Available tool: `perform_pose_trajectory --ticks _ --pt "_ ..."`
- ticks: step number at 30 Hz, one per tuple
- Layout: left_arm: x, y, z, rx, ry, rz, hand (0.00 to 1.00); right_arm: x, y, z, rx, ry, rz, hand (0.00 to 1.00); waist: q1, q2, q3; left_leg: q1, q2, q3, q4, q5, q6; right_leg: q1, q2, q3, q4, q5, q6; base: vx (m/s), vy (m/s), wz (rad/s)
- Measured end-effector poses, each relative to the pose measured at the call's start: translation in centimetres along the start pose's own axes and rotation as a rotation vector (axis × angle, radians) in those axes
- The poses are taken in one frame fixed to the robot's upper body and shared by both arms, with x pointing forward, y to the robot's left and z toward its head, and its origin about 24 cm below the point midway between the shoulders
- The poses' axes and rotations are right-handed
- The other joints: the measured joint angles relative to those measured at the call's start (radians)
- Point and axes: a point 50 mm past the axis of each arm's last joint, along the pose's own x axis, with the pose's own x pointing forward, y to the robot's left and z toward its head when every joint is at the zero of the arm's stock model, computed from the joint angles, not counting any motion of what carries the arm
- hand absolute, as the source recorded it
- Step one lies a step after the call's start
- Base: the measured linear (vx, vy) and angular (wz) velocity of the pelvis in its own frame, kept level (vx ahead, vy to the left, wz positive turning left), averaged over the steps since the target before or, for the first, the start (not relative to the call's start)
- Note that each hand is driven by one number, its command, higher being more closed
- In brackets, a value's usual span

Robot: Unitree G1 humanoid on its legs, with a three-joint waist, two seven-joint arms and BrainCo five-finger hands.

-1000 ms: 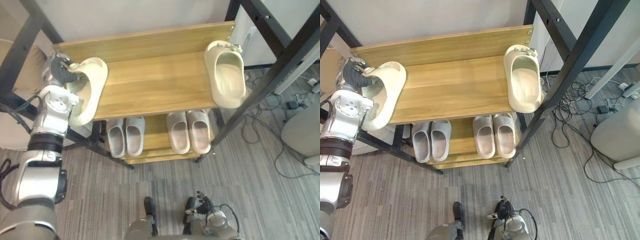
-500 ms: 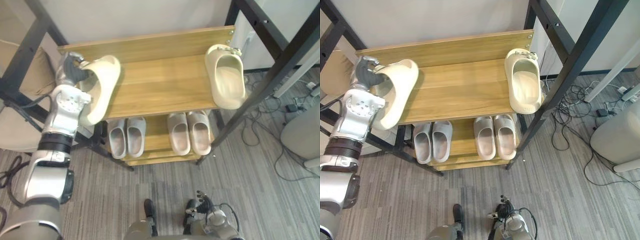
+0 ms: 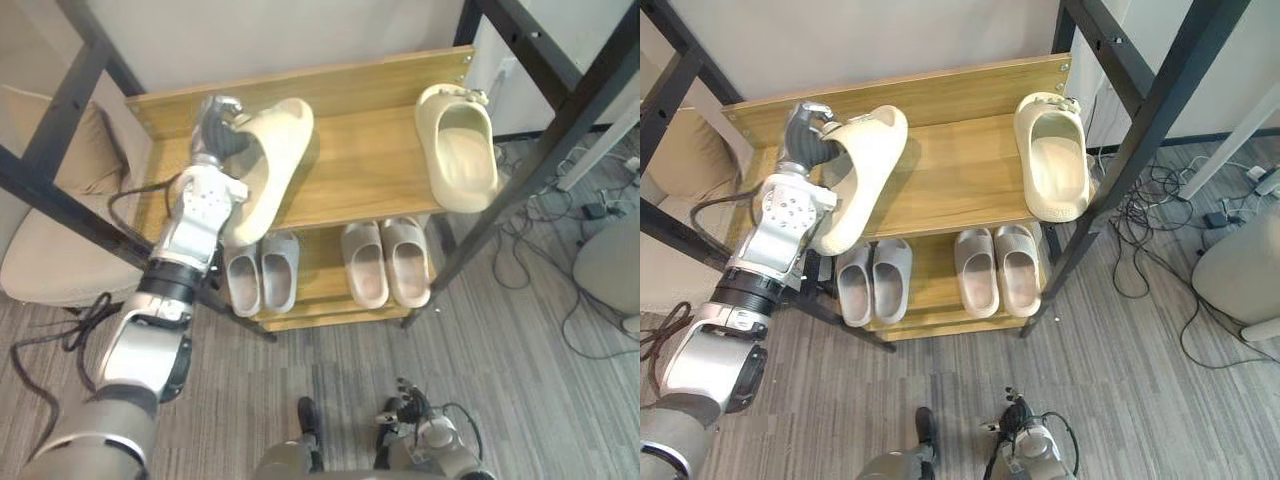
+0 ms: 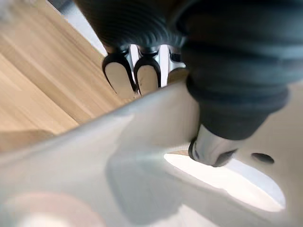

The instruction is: Organize the slippers on the shoe rack

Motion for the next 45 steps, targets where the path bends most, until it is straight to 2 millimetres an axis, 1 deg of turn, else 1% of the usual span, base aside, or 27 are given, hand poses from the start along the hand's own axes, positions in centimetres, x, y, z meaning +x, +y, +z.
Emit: perform_pose_trajectory --ticks 5,6,9,10,14,15,20,23,29,34,37,42,45 --pt "1.4 0.3 0.9 -0.002 0.008 0.016 1.00 0.2 -0.7 0.3 0.021 -0.002 -0.031 0.00 -0.021 0.009 0.005 -0.018 -0.006 0.044 0.000 0.001 0.002 -0.041 -0.007 0.040 0.000 0.020 0.001 -0.06 0.050 -0.27" --pt "1.7 0.2 1.5 -0.011 0.000 0.016 1.00 0.3 -1.0 0.5 0.034 -0.004 -0.047 0.00 -0.035 0.014 0.007 -0.027 -0.007 0.050 0.000 0.002 0.005 -0.054 -0.008 0.045 0.000 0.025 0.001 -0.06 0.038 -0.16" --pt "2.3 0.2 2.0 -0.011 0.000 0.014 1.00 0.5 -1.4 0.6 0.049 -0.006 -0.067 0.00 -0.045 0.023 0.016 -0.031 -0.010 0.065 0.000 0.002 0.007 -0.067 -0.010 0.060 0.000 0.030 0.001 -0.08 0.043 -0.16" --pt "2.7 0.5 2.3 -0.017 0.003 0.023 1.00 0.6 -1.7 0.9 0.048 -0.013 -0.077 0.00 -0.058 0.031 0.020 -0.043 -0.012 0.066 0.000 0.004 0.011 -0.080 -0.011 0.066 0.000 0.032 0.001 -0.07 0.044 -0.10" --pt "3.4 1.1 3.2 -0.017 -0.010 0.038 1.00 0.8 -2.0 1.2 0.047 -0.014 -0.085 0.00 -0.062 0.034 0.026 -0.066 -0.014 0.076 0.000 0.009 0.017 -0.108 -0.012 0.080 0.000 0.041 0.000 -0.06 0.051 -0.08" --pt "3.4 1.1 3.1 -0.015 -0.005 0.039 0.00 0.8 -2.0 1.1 0.047 -0.012 -0.085 0.00 -0.062 0.035 0.027 -0.062 -0.014 0.083 0.000 0.008 0.017 -0.108 -0.012 0.087 0.000 0.041 0.000 -0.04 0.054 -0.14" --pt "3.6 1.5 3.4 -0.019 -0.009 0.066 0.00 0.8 -2.0 1.3 0.057 -0.019 -0.087 0.00 -0.069 0.036 0.034 -0.063 -0.019 0.092 0.000 0.007 0.017 -0.114 -0.016 0.096 0.001 0.045 0.003 -0.03 0.062 -0.05" --pt "4.0 1.9 4.2 -0.024 -0.031 0.078 0.00 1.0 -2.3 1.8 0.070 -0.034 -0.095 0.00 -0.076 0.036 0.056 -0.063 -0.024 0.092 0.000 0.007 0.018 -0.115 -0.020 0.095 0.002 0.048 0.006 -0.02 0.066 0.00" --pt "4.0 1.7 4.4 -0.029 -0.033 0.077 0.00 1.0 -2.3 2.0 0.080 -0.042 -0.103 0.00 -0.095 0.036 0.056 -0.060 -0.035 0.091 0.000 0.003 0.025 -0.111 -0.032 0.093 0.002 0.054 0.015 0.00 0.082 0.00" --pt "3.9 1.1 4.6 -0.041 -0.035 0.066 0.00 1.0 -2.3 2.0 0.080 -0.045 -0.103 0.00 -0.099 0.035 0.057 -0.053 -0.043 0.080 0.000 0.002 0.029 -0.098 -0.040 0.083 0.002 0.056 0.017 0.00 0.084 0.07" --pt "3.8 0.0 5.1 -0.065 -0.041 0.042 0.00 1.0 -2.3 1.9 0.079 -0.041 -0.100 0.00 -0.107 0.035 0.059 -0.037 -0.045 0.057 0.000 0.003 0.030 -0.069 -0.044 0.062 0.002 0.052 0.020 -0.01 0.074 0.21" --pt "3.7 -0.3 5.1 -0.073 -0.039 0.036 0.00 1.0 -2.2 1.8 0.078 -0.037 -0.096 0.00 -0.107 0.035 0.059 -0.029 -0.050 0.045 -0.001 0.000 0.036 -0.056 -0.048 0.053 0.002 0.047 0.025 -0.02 0.068 0.08" --pt "3.5 -1.0 5.2 -0.095 -0.034 0.020 0.00 1.0 -2.1 1.8 0.071 -0.038 -0.086 0.00 -0.106 0.035 0.059 -0.028 -0.052 0.036 -0.001 0.000 0.036 -0.049 -0.050 0.042 0.002 0.047 0.025 -0.02 0.065 0.09"
